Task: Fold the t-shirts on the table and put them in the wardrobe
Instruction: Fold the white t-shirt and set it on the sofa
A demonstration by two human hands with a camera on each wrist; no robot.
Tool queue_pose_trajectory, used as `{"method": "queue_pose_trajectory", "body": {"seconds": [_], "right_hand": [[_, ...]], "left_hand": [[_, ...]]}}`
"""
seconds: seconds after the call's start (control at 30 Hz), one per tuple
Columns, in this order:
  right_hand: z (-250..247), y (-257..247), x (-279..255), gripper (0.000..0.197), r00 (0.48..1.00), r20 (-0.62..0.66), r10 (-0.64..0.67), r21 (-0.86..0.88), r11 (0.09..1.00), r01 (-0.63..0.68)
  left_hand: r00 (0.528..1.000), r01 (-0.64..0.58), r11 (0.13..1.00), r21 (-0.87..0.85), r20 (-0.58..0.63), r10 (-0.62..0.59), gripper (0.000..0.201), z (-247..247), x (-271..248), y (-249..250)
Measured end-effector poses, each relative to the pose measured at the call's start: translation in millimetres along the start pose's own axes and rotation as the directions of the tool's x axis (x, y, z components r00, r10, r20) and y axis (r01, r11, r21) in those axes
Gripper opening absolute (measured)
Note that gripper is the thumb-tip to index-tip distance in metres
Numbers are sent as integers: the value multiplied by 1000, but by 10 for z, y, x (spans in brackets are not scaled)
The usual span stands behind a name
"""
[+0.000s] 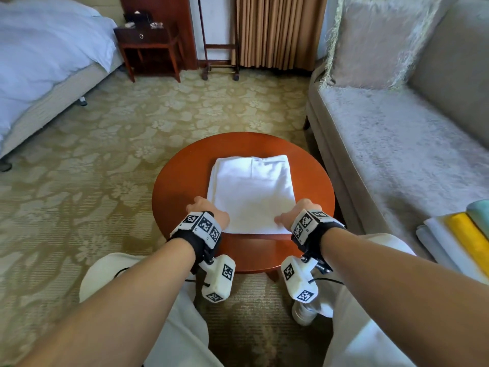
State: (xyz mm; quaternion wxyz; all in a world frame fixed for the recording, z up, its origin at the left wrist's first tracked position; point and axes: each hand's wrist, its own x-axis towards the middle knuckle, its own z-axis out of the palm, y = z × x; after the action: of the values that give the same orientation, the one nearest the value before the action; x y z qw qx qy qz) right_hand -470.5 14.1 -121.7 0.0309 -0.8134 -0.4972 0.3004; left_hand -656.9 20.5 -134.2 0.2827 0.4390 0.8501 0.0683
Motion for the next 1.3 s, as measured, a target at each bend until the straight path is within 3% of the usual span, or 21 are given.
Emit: {"method": "queue_pose_trajectory", "body": {"seconds": [0.13, 0.2, 0.27, 0.33, 0.43, 0.5, 0.6, 0.7, 0.77, 0.8, 0.9, 1.0, 1.1, 1.17, 1.3], "right_hand": [[-136, -15, -286, 40, 975, 216, -55, -37, 997, 64], [-151, -8, -369, 40, 950, 308, -56, 47, 998, 43], [-150, 56, -413, 26, 914, 388, -115, 163, 985, 55], [-200, 128, -447, 17, 935, 346, -79, 276, 961, -21], [-280, 180, -506, 9, 943, 331, -44, 395, 914, -96], [-326, 197, -496, 16, 956, 293, -31, 528, 839, -135], [-417, 176, -548, 22, 975, 221, -9, 573, 810, -122], [-454, 147, -619, 36, 992, 127, -14, 609, 790, -67], [-480, 139, -660, 50, 993, 102, -55, 656, 754, -26], [-501, 132, -691, 50, 992, 90, -85, 665, 747, 4], [-546, 131, -673, 22, 990, 36, -133, 627, 775, 81], [-575, 136, -687, 5, 979, 156, -134, 698, 716, -13], [-640, 169, -711, 16, 966, 243, -88, 804, 575, -150], [-668, 186, -703, 23, 958, 270, -98, 834, 520, -182], [-665, 217, -597, 14, 945, 259, -202, 837, 535, -115]], "left_hand": [[998, 34, 999, -40, 62, -32, 65, 0, -87, -111], [995, 61, 996, -66, 86, -55, 72, 24, -131, -153], [992, 92, 988, -122, 103, -80, 87, 21, -174, -202], [989, 96, 949, -299, 135, -57, 77, -16, -192, -252], [973, 128, 772, -622, 231, 25, 39, -149, -305, -352], [971, 73, 691, -719, 210, 117, 35, -255, -401, -386], [968, -35, 661, -749, 140, 209, 38, -389, -511, -368], [958, -59, 693, -719, 153, 241, 24, -471, -586, -354], [960, -72, 652, -755, 124, 250, 27, -501, -616, -351], [956, -106, 640, -761, 100, 277, 30, -511, -615, -352], [948, -146, 636, -758, 77, 310, 21, -555, -612, -356], [965, -60, 560, -826, 96, 244, 16, -618, -649, -348], [948, -58, 480, -876, 103, 302, 23, -624, -656, -356], [936, -117, 495, -861, 71, 344, 28, -594, -629, -376], [948, -206, 664, -719, 23, 319, 36, -562, -552, -341]]}}
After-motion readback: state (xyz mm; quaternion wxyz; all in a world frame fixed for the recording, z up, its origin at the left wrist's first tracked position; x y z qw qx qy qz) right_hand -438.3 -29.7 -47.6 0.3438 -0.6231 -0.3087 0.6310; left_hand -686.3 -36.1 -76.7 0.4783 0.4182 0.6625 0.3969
